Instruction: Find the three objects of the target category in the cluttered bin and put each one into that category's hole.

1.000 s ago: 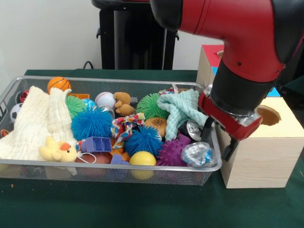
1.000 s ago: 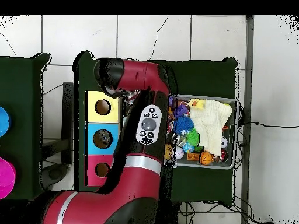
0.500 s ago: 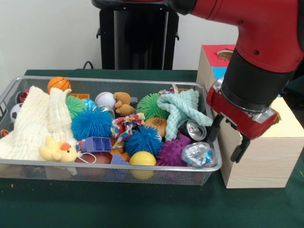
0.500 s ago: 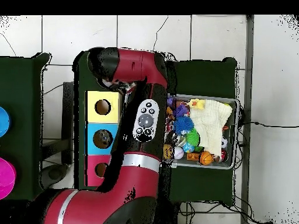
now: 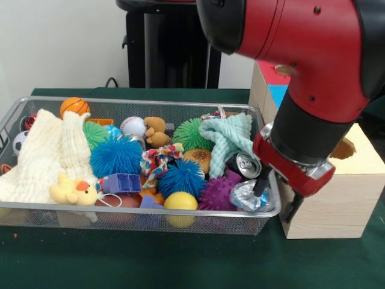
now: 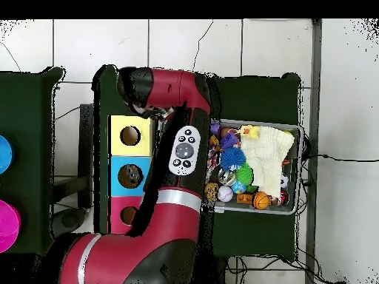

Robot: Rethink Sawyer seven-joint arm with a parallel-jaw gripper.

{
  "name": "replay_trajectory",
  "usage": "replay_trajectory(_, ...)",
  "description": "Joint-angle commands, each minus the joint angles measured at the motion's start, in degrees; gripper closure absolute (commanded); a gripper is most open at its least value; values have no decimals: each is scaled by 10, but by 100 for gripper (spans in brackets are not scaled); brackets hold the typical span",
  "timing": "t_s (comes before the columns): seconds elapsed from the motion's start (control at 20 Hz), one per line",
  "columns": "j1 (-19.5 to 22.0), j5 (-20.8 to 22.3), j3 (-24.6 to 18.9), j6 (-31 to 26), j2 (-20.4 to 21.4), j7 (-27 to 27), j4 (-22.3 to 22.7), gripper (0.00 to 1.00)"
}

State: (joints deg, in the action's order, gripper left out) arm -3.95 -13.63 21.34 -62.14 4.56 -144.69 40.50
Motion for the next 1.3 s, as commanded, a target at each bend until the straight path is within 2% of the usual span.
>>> replay_trajectory(0.05,4,25,6,1,-40,-105,20,0)
replay_trajectory(0.3,4,21,10,7,-40,-99,29,0)
replay_trajectory(0.9,-4,-20,-38,-20,-16,-93,85,0)
replay_trajectory(1.1,-1,-21,-46,-43,-11,-62,83,0)
replay_trajectory(1.15,2,-19,-49,-38,-9,-50,85,100)
replay_trajectory(1.3,2,-14,-47,-38,-11,-44,81,100)
